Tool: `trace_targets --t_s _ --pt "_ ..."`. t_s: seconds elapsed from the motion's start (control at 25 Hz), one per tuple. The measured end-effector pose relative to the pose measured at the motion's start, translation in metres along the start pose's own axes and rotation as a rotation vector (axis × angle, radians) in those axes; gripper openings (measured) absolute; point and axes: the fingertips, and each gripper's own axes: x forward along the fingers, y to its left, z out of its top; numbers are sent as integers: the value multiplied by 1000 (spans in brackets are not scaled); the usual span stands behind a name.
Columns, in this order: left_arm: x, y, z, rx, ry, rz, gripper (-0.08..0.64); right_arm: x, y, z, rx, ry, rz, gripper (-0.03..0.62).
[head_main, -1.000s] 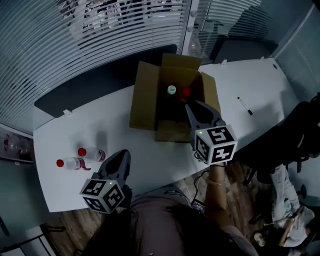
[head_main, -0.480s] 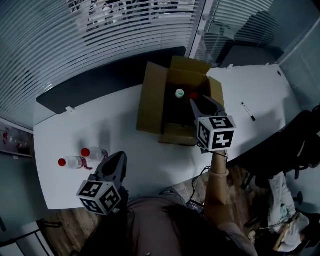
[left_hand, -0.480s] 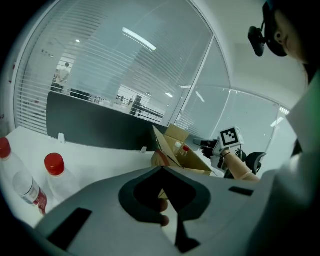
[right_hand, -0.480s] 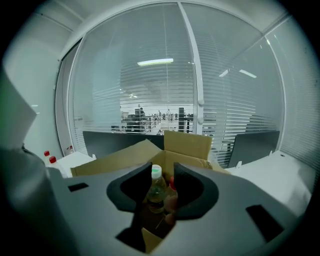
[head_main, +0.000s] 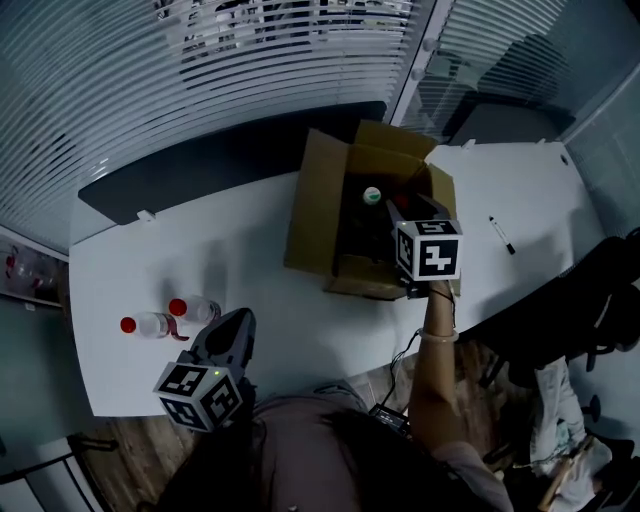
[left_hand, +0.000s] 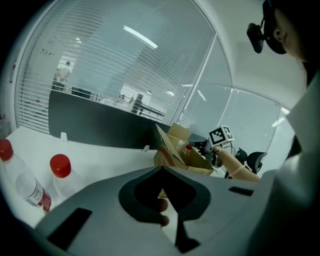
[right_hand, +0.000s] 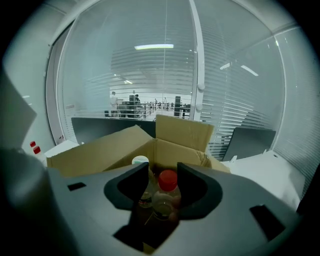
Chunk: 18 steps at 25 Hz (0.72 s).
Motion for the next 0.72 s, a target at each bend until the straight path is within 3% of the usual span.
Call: trace_targets --t_s 0.56,0.72 --pt "-3 16 3 -10 11 15 8 38 -10 -28 43 154 -36 161" --pt "-4 19 2 -12 10 23 8 44 -11 -31 49 157 -41 161"
